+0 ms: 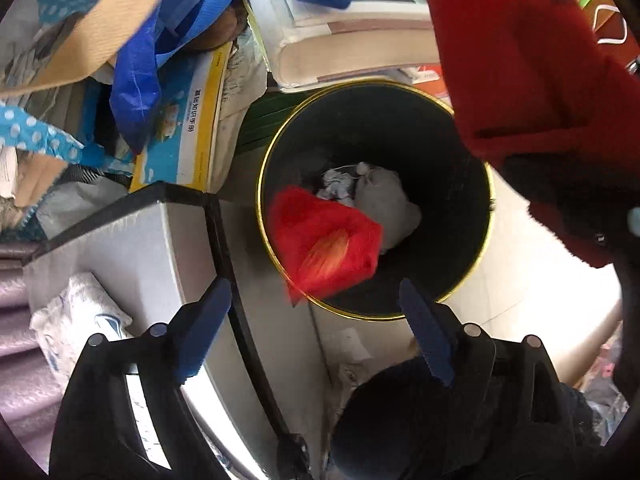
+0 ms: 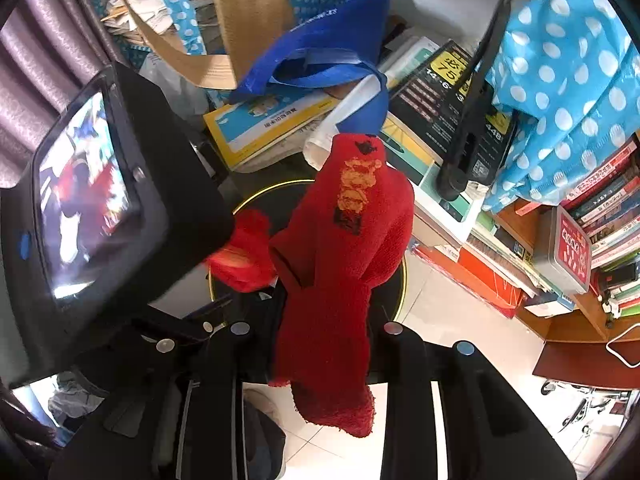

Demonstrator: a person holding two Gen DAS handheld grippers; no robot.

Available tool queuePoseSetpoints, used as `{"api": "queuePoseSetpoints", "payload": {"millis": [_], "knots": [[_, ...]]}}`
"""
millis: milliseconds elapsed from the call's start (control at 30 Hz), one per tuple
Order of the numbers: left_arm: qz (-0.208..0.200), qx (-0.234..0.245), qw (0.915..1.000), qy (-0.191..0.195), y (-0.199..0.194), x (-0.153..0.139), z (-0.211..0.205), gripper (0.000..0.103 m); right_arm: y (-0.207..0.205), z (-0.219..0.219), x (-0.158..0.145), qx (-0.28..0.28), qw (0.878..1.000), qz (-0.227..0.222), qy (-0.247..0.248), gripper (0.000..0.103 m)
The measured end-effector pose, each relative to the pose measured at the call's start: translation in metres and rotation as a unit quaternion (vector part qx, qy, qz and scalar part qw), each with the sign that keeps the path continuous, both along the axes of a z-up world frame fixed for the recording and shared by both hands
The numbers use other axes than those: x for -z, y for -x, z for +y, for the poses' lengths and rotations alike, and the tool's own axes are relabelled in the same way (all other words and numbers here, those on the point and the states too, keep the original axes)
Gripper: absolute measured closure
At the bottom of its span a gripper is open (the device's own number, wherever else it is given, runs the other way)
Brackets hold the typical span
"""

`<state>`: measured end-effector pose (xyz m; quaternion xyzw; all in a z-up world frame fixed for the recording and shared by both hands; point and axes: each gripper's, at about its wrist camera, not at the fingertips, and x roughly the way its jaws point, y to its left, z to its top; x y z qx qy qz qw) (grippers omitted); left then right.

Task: Organize soft objects

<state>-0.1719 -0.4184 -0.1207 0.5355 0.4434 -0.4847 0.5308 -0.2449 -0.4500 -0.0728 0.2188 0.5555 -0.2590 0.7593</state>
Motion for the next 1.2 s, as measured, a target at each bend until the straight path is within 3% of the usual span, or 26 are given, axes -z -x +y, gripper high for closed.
{"api": "queuePoseSetpoints", "payload": {"millis": [233,300,333,433,533,667,833,933,1200], "knots": [[-0.003,-0.016,0.9998,0.008,-0.015,-0.004,0.006,0.018,-0.002,-0.008,0.013,0.000,1.000,0.000,-0.012,0.076],[-0.009,-0.022,0.9996,0.017,-0.019,-0.009,0.011,0.011,-0.004,-0.011,0.018,0.003,1.000,0.002,-0.013,0.073],[-0.012,-0.026,0.9994,0.022,-0.023,-0.011,0.014,0.009,-0.005,-0.011,0.021,0.003,1.000,0.004,-0.015,0.067],[-0.020,-0.033,0.9988,0.032,-0.031,-0.015,0.022,0.009,-0.006,-0.016,0.032,0.017,1.000,0.014,-0.018,0.030],[-0.023,-0.038,0.9984,0.036,-0.033,-0.015,0.027,0.009,-0.008,-0.017,0.040,0.028,0.999,0.014,-0.024,0.013],[-0.018,-0.043,0.9979,0.044,-0.031,-0.018,0.032,0.009,-0.010,-0.016,0.051,0.033,0.998,0.031,-0.041,0.010],[0.033,-0.056,0.9970,0.042,-0.028,-0.015,0.029,0.009,-0.009,-0.008,0.056,0.041,0.998,0.052,-0.018,0.009],[0.019,-0.051,0.9975,0.046,-0.021,-0.013,0.027,0.009,-0.007,-0.006,0.063,0.049,0.997,0.065,-0.012,0.009],[0.035,-0.056,0.9967,0.048,-0.020,-0.011,0.028,0.009,-0.004,-0.009,0.069,0.057,0.996,0.074,0.004,0.009]]}}
